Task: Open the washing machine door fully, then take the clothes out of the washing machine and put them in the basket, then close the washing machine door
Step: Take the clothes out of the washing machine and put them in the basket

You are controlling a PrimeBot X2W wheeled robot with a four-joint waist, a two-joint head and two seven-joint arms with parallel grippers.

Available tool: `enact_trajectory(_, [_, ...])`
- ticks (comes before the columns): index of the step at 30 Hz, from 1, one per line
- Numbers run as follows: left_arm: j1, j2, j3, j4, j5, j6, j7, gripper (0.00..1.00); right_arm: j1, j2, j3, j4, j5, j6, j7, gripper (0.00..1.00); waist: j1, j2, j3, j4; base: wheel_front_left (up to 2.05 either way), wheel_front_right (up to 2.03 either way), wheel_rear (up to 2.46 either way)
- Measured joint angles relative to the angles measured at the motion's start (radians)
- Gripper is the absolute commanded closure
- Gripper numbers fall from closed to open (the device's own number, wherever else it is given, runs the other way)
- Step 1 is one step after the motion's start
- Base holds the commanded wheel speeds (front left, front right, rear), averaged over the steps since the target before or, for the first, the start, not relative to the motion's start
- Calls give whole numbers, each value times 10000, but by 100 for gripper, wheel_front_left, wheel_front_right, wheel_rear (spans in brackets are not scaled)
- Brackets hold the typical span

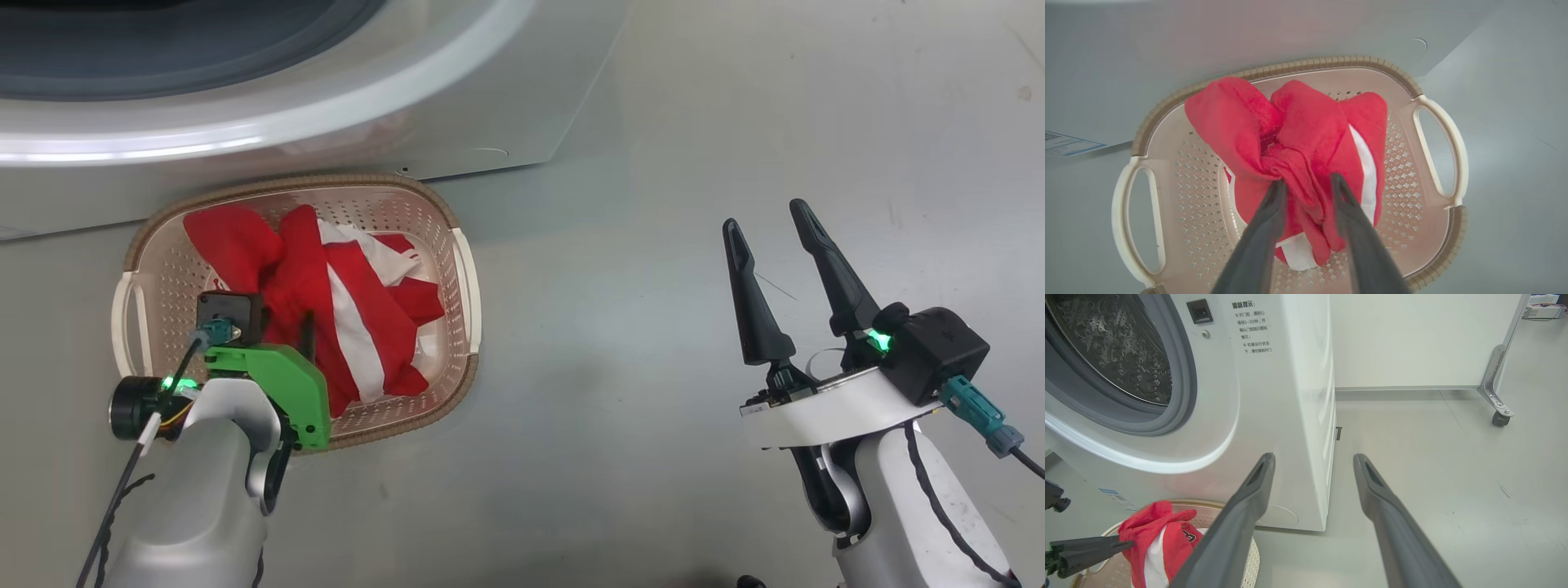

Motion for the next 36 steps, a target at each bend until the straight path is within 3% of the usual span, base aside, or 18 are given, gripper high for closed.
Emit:
enact_trajectory(7, [-175,-25,148,548,6,134,-297,0,-8,33,-38,36,13,8,0,0,0,0,-108,-16,0,0,0])
enact_trajectory(16, [-50,-48,443,447,-125,188,-1626,0,3,50,-286,211,13,8,0,0,0,0,-572,141,0,0,0])
enact_trajectory(23, [262,-136,614,-128,-150,418,-2801,0,102,-113,-437,372,-90,2,0,0,0,0,-1134,431,0,0,0])
enact_trajectory(36, [1267,-146,642,-2100,249,627,-2918,0,918,-314,-635,792,-230,-35,0,0,0,0,-2603,1055,0,0,0])
